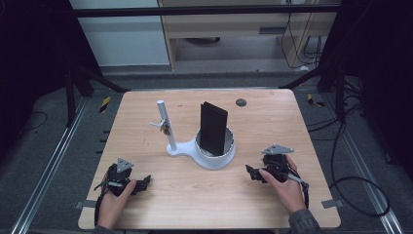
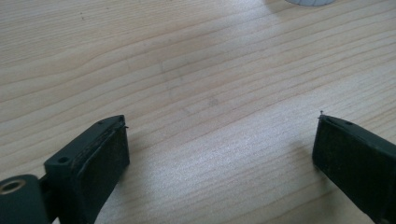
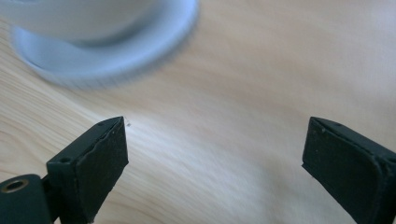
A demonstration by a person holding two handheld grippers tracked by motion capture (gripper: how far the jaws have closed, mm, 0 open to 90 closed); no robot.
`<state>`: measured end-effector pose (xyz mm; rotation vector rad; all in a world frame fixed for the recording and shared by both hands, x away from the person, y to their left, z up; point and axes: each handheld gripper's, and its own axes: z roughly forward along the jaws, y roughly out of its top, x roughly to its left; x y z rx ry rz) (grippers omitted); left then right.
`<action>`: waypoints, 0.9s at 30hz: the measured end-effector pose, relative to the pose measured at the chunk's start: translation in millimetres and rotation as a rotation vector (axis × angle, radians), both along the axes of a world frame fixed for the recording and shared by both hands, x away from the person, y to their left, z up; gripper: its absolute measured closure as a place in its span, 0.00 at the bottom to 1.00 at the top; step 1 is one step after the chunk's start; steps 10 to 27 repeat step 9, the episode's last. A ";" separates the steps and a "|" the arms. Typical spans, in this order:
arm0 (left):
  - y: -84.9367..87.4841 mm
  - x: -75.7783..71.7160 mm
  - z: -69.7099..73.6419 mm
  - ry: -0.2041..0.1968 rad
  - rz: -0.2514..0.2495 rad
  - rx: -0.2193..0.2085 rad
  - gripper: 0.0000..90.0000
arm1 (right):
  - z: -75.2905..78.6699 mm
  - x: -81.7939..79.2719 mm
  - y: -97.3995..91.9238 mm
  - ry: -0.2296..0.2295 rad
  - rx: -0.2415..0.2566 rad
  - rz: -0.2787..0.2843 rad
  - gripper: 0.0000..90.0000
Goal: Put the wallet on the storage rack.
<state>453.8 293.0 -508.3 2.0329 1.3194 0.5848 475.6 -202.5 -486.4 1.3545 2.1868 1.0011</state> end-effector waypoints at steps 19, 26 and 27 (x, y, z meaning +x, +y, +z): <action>-0.3 1.4 -0.3 0.004 -0.003 0.000 0.01 | -25.7 -3.0 -11.4 -0.007 -0.047 -0.063 0.04; -0.3 1.4 -0.3 0.004 -0.003 0.000 0.01 | -25.7 -3.0 -11.4 -0.007 -0.047 -0.063 0.04; -0.3 1.4 -0.3 0.004 -0.003 0.000 0.01 | -25.7 -3.0 -11.4 -0.007 -0.047 -0.063 0.04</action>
